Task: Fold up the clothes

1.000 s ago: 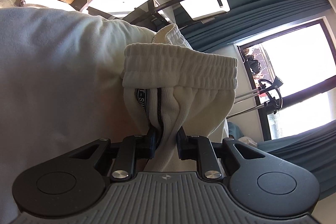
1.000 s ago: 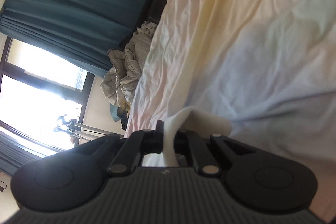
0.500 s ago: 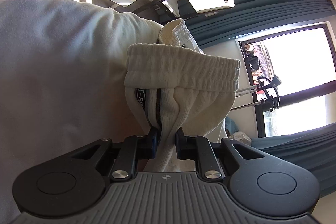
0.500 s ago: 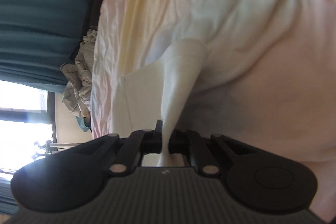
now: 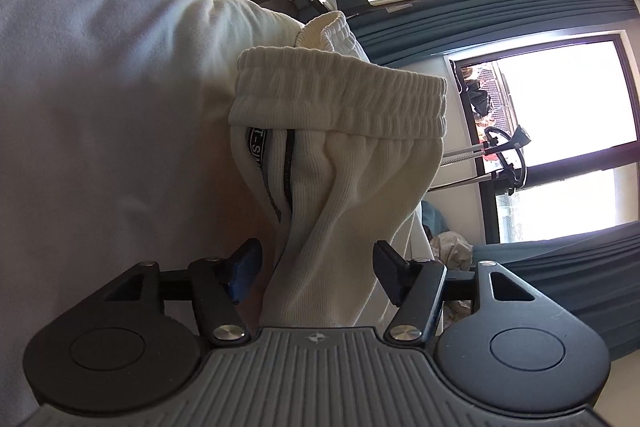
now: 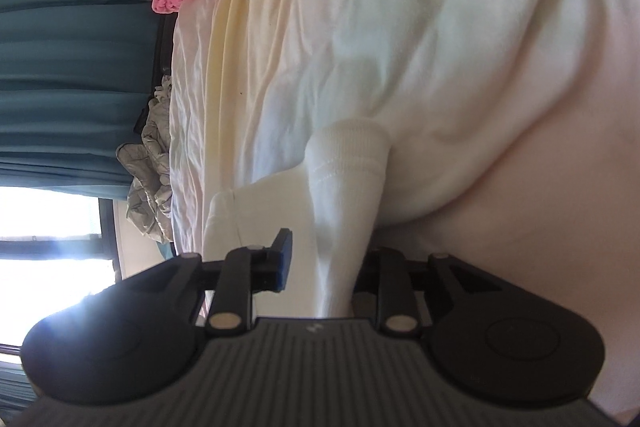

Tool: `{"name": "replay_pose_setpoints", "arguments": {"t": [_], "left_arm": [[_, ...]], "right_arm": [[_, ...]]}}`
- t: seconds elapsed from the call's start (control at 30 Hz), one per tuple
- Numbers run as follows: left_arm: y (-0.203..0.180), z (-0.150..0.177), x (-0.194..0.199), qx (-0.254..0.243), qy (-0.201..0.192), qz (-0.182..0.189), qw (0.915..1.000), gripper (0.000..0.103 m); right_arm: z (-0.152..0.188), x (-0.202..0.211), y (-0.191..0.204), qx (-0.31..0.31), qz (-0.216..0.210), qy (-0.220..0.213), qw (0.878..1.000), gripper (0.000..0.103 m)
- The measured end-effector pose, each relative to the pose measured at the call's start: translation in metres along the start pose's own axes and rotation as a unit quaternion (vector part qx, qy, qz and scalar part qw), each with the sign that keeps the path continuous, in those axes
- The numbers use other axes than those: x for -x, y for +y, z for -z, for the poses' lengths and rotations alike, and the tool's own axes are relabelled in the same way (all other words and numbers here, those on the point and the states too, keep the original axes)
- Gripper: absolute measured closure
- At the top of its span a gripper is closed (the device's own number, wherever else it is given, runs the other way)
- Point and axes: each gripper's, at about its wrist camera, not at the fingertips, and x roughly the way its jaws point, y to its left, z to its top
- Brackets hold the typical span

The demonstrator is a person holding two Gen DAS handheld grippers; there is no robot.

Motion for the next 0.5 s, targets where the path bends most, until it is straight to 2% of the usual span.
{"name": "replay_pose_setpoints", "arguments": {"t": [0.03,0.13,0.27,0.33,0.37,0.43,0.5], "left_arm": [[-0.002,0.001,-0.001,-0.008,0.0,0.004,1.0,0.037],[-0.002,-0.002,-0.009,-0.006,-0.013,-0.01,0.9999,0.036],[0.003,-0.011,-0.015,0.008,-0.041,-0.019,0.9989,0.04],[0.003,-0.016,-0.014,0.008,-0.047,-0.01,0.9988,0.056],[0.003,-0.017,-0.013,0.007,-0.052,-0.012,0.9986,0.06],[0.006,-0.016,-0.008,0.023,-0.059,0.0,0.998,0.075],[0.01,-0.015,0.001,0.046,-0.064,0.036,0.9963,0.079]], "right_arm": [[0.002,-0.002,0.004,0.013,0.001,0.003,1.0,0.076],[0.011,0.001,0.024,0.066,0.017,-0.021,0.997,0.097],[0.022,0.015,0.048,0.129,-0.005,-0.045,0.991,0.098],[0.024,0.019,0.051,0.143,-0.005,-0.056,0.988,0.098],[0.025,0.021,0.053,0.149,-0.003,-0.061,0.987,0.098],[0.026,0.025,0.055,0.16,0.001,-0.073,0.984,0.098],[0.028,0.028,0.058,0.171,0.004,-0.084,0.982,0.098]]}}
